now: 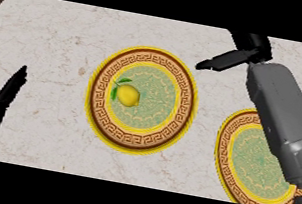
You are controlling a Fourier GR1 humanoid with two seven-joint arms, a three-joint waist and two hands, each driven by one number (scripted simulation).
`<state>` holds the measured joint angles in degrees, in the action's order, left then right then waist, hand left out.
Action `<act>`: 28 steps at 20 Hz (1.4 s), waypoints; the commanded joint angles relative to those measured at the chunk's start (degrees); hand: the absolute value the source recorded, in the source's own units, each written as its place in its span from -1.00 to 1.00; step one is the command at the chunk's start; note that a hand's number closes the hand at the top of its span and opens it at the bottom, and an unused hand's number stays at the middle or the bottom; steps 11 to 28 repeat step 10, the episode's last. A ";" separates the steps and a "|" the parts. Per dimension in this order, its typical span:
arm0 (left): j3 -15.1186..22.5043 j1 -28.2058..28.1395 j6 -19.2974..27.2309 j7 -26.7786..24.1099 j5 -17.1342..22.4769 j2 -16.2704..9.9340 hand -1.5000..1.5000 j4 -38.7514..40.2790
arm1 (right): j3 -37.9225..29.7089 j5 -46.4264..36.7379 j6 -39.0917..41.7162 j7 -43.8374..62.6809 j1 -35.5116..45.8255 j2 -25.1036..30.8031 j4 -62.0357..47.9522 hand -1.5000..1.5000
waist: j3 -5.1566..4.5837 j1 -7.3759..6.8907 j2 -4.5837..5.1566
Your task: Pick the lemon from the plate and place it in the plate
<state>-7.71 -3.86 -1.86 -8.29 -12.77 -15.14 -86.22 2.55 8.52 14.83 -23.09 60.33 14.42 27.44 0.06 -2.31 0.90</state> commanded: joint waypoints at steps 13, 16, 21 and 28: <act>0.37 2.25 -0.75 1.40 -0.17 0.33 0.00 -0.32 | -2.41 -4.16 11.60 -16.11 2.34 11.42 -15.72 -1.00 | 0.10 -1.63 0.79; 0.37 2.25 -0.75 1.40 -0.17 0.33 0.00 -0.32 | -2.41 -4.16 11.60 -16.11 2.34 11.42 -15.72 -1.00 | 0.10 -1.63 0.79; 0.37 2.25 -0.75 1.40 -0.17 0.33 0.00 -0.32 | -2.41 -4.16 11.60 -16.11 2.34 11.42 -15.72 -1.00 | 0.10 -1.63 0.79; 0.37 2.25 -0.75 1.40 -0.17 0.33 0.00 -0.32 | -2.41 -4.16 11.60 -16.11 2.34 11.42 -15.72 -1.00 | 0.10 -1.63 0.79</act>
